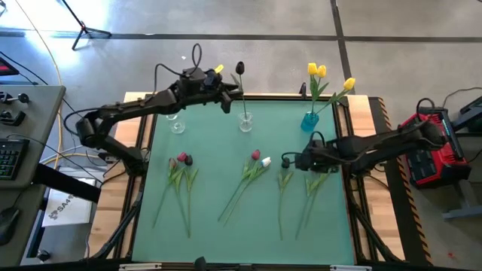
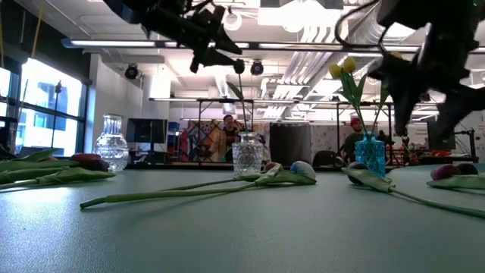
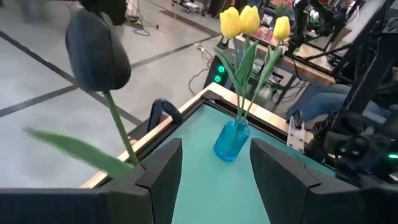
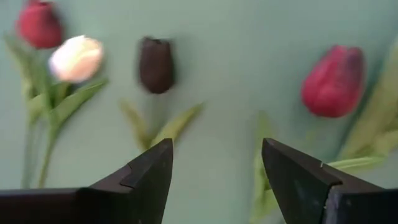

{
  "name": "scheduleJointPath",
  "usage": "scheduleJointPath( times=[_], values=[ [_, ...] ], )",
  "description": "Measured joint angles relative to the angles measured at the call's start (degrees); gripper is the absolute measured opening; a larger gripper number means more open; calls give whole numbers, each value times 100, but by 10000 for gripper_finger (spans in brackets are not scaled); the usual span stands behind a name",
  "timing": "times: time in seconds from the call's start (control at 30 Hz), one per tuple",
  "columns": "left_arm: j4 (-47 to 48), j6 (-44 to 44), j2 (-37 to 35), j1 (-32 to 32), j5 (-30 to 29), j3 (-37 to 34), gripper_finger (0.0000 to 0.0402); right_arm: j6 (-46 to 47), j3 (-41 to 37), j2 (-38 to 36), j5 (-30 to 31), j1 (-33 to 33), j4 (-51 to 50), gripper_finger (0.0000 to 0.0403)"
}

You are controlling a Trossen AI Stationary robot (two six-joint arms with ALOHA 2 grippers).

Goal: Sort flowers into vase by color
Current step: Put the black tulip into the right transparent vase

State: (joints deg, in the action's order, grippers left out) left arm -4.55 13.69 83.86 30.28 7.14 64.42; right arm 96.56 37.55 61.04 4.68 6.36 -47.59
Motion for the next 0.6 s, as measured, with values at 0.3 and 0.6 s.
scheduleJointPath(
  times=[0.3, 0.6],
  values=[
    [578, -140, -319, -248, -165, 0, 179, 731, -257, 100, 177, 289, -943, 183],
    [639, -197, -285, -518, -382, 0, 179, 1215, -206, 656, 608, 215, -1384, 121]
  ],
)
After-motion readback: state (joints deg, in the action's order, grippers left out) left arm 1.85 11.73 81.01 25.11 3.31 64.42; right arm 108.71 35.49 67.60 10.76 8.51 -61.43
